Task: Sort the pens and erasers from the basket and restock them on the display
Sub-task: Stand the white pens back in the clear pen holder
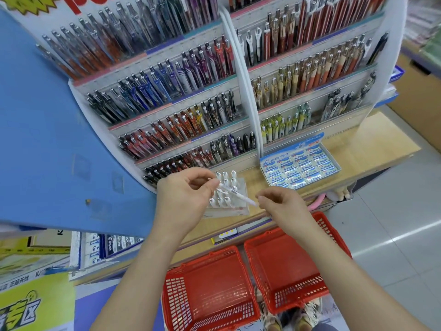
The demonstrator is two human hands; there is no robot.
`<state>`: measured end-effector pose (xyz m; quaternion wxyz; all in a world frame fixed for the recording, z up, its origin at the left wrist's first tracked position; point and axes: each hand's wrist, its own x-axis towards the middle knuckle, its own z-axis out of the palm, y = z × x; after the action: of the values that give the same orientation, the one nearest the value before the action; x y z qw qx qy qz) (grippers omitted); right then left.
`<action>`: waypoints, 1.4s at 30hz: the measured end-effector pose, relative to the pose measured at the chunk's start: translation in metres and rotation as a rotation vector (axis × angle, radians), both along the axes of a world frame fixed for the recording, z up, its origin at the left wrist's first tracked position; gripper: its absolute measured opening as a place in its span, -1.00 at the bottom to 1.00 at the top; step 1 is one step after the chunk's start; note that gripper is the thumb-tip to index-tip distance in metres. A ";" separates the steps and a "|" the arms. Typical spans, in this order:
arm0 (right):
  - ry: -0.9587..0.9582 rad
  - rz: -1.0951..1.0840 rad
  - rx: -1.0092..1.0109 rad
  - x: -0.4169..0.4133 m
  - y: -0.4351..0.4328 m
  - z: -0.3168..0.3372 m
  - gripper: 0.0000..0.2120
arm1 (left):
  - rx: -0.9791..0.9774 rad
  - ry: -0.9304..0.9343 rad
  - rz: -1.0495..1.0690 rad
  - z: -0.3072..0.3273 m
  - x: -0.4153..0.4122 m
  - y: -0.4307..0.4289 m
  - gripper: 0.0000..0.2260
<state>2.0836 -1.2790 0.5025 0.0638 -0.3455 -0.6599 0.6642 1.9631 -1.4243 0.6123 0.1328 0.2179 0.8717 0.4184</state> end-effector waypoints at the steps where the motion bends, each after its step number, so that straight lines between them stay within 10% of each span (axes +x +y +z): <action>1: -0.033 0.025 0.088 -0.001 0.000 -0.005 -0.86 | -0.022 0.054 -0.007 -0.001 0.000 0.000 -0.84; 42: 0.078 0.071 0.004 -0.018 -0.015 -0.039 -0.67 | -0.327 0.450 -0.171 -0.043 0.012 0.019 -0.84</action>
<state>2.0659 -1.2944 0.4634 0.0667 -0.2957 -0.6699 0.6778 1.9756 -1.4058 0.5694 0.0042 0.3535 0.9136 0.2008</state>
